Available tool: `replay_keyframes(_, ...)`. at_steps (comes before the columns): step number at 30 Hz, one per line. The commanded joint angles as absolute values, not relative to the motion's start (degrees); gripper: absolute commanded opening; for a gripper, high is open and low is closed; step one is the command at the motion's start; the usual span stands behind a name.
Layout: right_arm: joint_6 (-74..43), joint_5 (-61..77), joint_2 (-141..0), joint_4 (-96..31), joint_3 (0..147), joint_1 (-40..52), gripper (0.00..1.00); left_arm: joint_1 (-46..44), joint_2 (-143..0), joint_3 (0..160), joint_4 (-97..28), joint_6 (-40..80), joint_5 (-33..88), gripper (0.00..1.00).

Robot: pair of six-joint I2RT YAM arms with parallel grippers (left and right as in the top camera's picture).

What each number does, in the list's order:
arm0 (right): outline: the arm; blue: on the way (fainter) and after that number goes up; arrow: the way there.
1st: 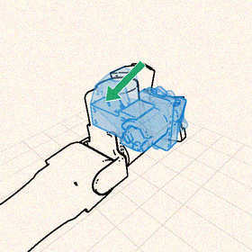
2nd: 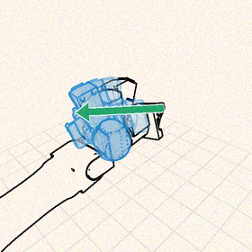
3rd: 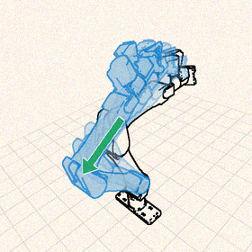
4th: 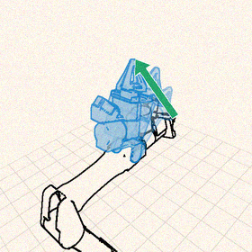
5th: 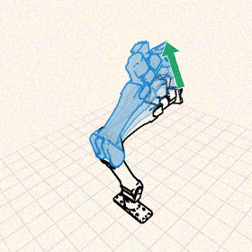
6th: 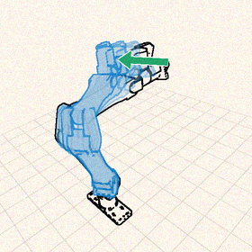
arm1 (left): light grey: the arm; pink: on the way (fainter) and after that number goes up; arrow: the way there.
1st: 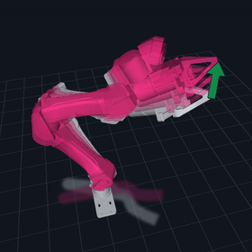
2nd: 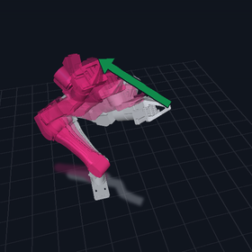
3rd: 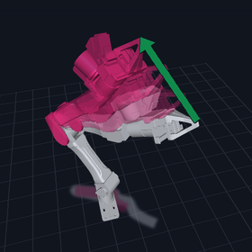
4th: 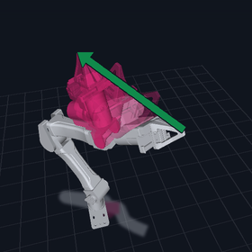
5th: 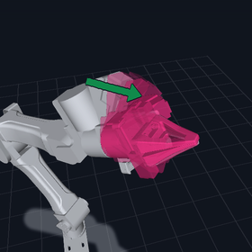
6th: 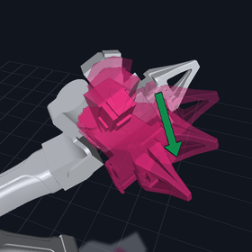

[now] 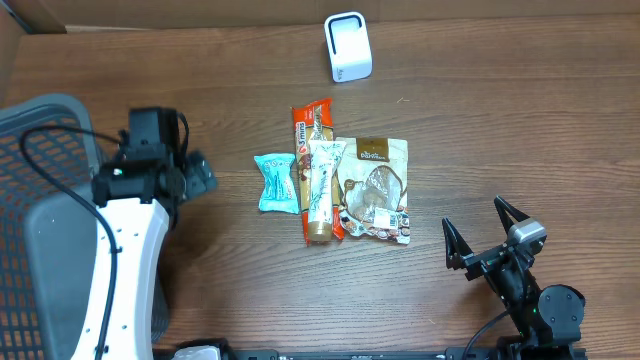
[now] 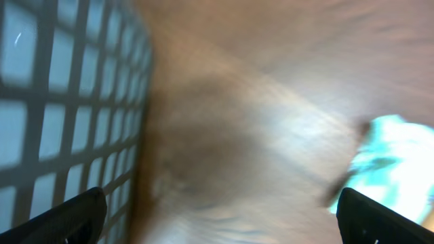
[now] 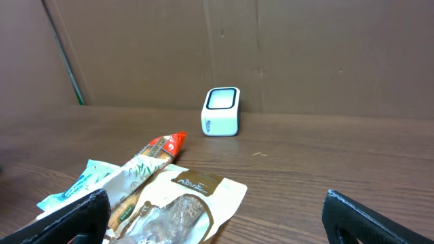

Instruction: Scan the item barcode

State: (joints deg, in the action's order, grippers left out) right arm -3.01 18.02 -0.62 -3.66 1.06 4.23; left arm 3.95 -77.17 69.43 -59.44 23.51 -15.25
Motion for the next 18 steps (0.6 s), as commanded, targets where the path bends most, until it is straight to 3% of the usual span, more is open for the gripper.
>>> replay_keyframes(1,-3.2,18.0,-0.2,-3.3,0.5,4.6,1.0,2.3,-73.4,77.7,-60.1,20.5,-8.8,1.0)
replay_keyframes(7,-3.2,18.0,-0.2,-3.3,0.5,4.6,1.0,-0.3,-66.4,86.6,-67.0,21.9,-7.7,1.0)
replay_keyframes(13,-3.2,18.0,-0.2,-3.3,0.5,4.6,1.0,-0.5,-56.1,86.4,-82.5,35.4,-11.9,0.99)
replay_keyframes(18,-3.2,18.0,-0.2,-3.3,0.5,4.6,1.0,-0.5,-49.6,84.5,-90.0,38.3,-10.7,1.0)
